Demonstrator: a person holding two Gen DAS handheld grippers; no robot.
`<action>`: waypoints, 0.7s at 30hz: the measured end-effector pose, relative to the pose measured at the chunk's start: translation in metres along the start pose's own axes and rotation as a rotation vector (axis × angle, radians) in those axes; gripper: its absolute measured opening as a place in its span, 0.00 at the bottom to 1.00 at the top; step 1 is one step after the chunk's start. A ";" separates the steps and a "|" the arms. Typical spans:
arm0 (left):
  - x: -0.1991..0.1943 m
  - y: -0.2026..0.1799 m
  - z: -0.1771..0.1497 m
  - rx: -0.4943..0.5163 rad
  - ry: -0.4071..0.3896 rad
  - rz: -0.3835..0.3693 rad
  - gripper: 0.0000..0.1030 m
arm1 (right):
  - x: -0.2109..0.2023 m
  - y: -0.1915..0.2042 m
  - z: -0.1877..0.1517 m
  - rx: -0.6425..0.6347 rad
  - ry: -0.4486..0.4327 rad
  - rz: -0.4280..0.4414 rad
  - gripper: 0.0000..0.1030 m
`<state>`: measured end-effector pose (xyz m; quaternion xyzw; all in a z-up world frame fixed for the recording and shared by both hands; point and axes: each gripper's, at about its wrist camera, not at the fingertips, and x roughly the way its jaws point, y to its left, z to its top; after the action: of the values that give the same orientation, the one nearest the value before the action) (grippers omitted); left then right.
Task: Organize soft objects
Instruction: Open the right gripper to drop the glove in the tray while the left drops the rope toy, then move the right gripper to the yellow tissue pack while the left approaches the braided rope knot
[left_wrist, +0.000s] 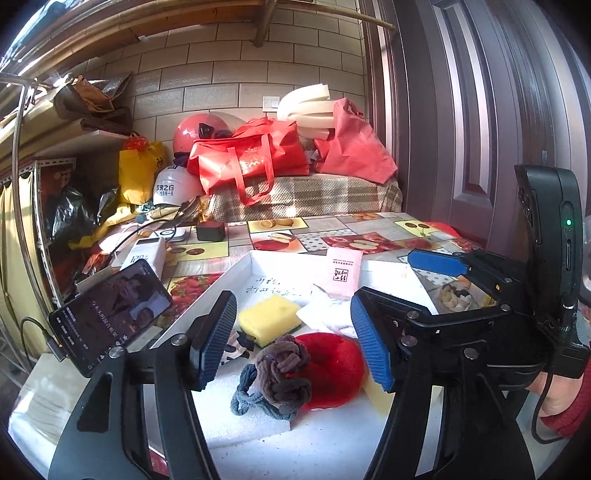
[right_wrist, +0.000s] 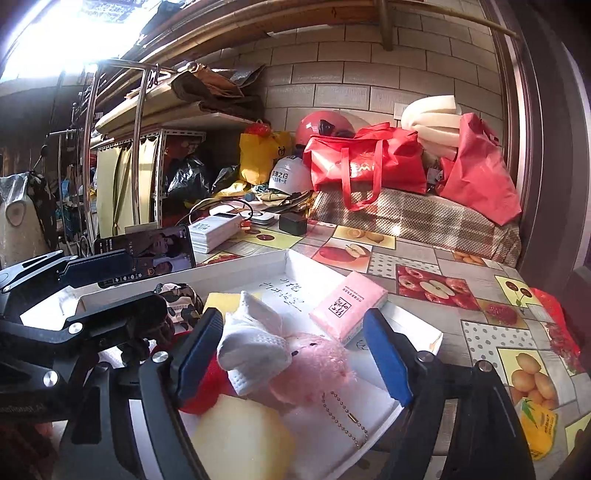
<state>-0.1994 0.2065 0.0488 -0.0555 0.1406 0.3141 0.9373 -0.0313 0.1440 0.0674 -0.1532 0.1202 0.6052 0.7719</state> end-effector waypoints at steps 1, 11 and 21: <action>0.000 -0.001 0.000 0.003 -0.001 0.007 0.78 | 0.000 -0.003 0.000 0.016 -0.006 -0.002 0.79; -0.001 0.005 0.000 -0.002 -0.008 0.029 1.00 | -0.014 -0.019 -0.005 0.099 -0.048 -0.028 1.00; -0.003 0.004 0.001 0.005 -0.021 0.029 1.00 | -0.028 -0.027 -0.014 0.128 -0.034 -0.032 1.00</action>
<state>-0.2037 0.2080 0.0503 -0.0479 0.1323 0.3279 0.9342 -0.0114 0.1074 0.0674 -0.0954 0.1431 0.5864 0.7915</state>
